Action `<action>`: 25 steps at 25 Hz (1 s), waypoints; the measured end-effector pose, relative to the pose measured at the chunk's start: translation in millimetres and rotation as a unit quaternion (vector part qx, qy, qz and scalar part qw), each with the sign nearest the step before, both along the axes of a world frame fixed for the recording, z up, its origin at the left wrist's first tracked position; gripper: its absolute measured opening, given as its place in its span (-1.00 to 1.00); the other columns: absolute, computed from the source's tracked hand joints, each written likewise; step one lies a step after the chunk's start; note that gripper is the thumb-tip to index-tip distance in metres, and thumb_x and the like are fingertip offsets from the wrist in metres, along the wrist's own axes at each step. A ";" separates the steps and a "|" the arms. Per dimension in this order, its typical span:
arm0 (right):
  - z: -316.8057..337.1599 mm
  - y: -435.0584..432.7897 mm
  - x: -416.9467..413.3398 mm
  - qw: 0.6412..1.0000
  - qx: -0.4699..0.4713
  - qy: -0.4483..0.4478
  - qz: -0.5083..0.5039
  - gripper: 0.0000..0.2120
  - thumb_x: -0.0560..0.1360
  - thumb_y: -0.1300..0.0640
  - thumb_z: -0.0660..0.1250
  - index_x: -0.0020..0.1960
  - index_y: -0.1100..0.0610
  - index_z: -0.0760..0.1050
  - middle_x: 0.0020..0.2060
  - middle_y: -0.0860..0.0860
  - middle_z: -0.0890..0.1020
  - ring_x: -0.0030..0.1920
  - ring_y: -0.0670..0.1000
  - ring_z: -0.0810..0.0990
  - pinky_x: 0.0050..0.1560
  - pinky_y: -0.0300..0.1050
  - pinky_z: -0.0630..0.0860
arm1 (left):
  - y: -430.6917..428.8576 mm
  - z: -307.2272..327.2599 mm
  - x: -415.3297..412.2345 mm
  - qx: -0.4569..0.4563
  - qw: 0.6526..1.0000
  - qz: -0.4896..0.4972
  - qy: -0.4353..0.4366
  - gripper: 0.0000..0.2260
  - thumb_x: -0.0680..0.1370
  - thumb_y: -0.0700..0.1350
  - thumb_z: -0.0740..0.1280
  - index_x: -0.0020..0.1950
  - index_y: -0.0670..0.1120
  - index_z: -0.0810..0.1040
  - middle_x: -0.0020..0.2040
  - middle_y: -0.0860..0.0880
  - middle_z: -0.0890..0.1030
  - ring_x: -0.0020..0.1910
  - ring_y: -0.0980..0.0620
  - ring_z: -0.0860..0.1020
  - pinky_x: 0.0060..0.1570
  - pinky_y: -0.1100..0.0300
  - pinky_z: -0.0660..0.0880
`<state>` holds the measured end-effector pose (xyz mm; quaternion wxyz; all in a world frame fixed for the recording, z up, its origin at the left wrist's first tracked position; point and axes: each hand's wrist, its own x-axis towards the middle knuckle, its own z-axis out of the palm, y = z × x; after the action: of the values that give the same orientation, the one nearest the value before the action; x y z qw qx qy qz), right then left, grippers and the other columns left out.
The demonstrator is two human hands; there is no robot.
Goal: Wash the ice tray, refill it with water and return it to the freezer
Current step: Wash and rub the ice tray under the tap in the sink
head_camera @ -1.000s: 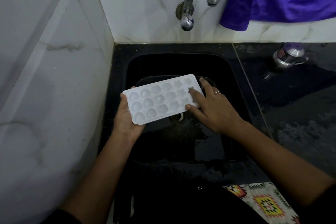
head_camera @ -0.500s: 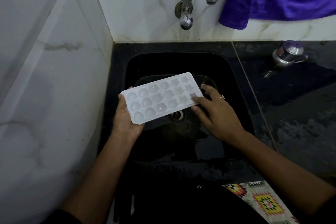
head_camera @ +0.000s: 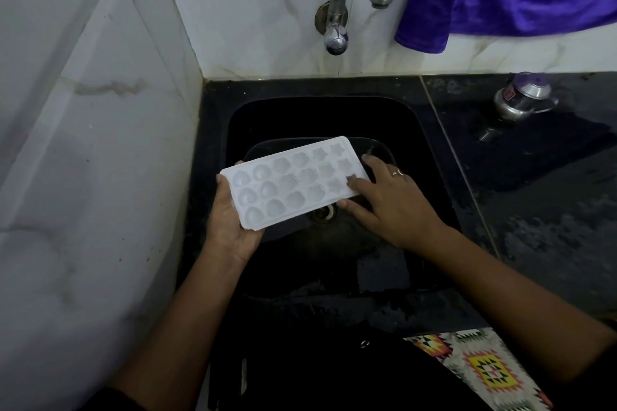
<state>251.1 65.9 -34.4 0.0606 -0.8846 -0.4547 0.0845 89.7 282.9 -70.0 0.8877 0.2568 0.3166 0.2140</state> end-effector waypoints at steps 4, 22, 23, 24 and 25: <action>6.0 -6.5 8.1 0.953 0.074 0.274 -0.104 -0.61 0.65 -0.29 0.16 0.17 -0.07 0.61 0.37 -0.02 0.40 0.33 0.03 0.49 0.19 -0.21 0.43 | -3.5 2.4 0.8 -0.009 1.000 -0.020 -0.005 -0.55 0.73 0.22 0.10 0.32 -0.04 0.60 0.37 -0.16 0.65 0.28 -0.19 0.67 0.12 -0.18 0.67; -0.7 -3.1 -10.1 0.994 0.023 0.092 -0.049 -0.36 0.60 -0.41 -0.12 0.57 -0.15 0.24 0.62 0.12 0.14 0.54 0.24 0.28 0.48 0.32 0.27 | 0.1 -3.7 0.6 -0.006 1.000 0.004 -0.002 -0.56 0.72 0.23 0.12 0.34 -0.04 0.58 0.45 -0.18 0.58 0.31 -0.19 0.64 0.24 -0.18 0.62; -1.7 -3.3 -12.8 0.989 0.063 0.118 -0.062 -0.35 0.60 -0.42 -0.09 0.60 -0.16 0.17 0.65 0.11 0.08 0.58 0.24 0.22 0.51 0.32 0.24 | 0.6 -3.4 1.2 -0.008 1.000 0.005 -0.005 -0.55 0.72 0.23 0.12 0.36 -0.05 0.56 0.45 -0.17 0.58 0.32 -0.19 0.64 0.24 -0.18 0.62; -3.0 -3.0 -16.0 0.987 0.092 0.116 -0.068 -0.34 0.61 -0.41 -0.05 0.63 -0.14 0.13 0.66 0.10 0.03 0.61 0.22 0.16 0.53 0.31 0.20 | 1.8 -5.0 1.7 -0.008 1.000 0.009 -0.004 -0.54 0.72 0.23 0.11 0.39 -0.05 0.54 0.45 -0.17 0.59 0.33 -0.19 0.63 0.24 -0.18 0.63; -2.5 -2.9 -18.3 0.987 0.107 0.103 -0.063 -0.35 0.63 -0.38 -0.02 0.63 -0.12 0.15 0.66 0.10 0.03 0.63 0.20 0.12 0.54 0.29 0.19 | 2.6 -5.5 1.9 -0.006 1.000 0.012 -0.001 -0.52 0.72 0.23 0.11 0.43 -0.06 0.52 0.45 -0.16 0.59 0.35 -0.20 0.62 0.25 -0.18 0.62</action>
<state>232.8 63.0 -36.9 0.2065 -0.8865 -0.3959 0.1217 91.5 285.5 -75.5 0.8869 0.2476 0.3201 0.2226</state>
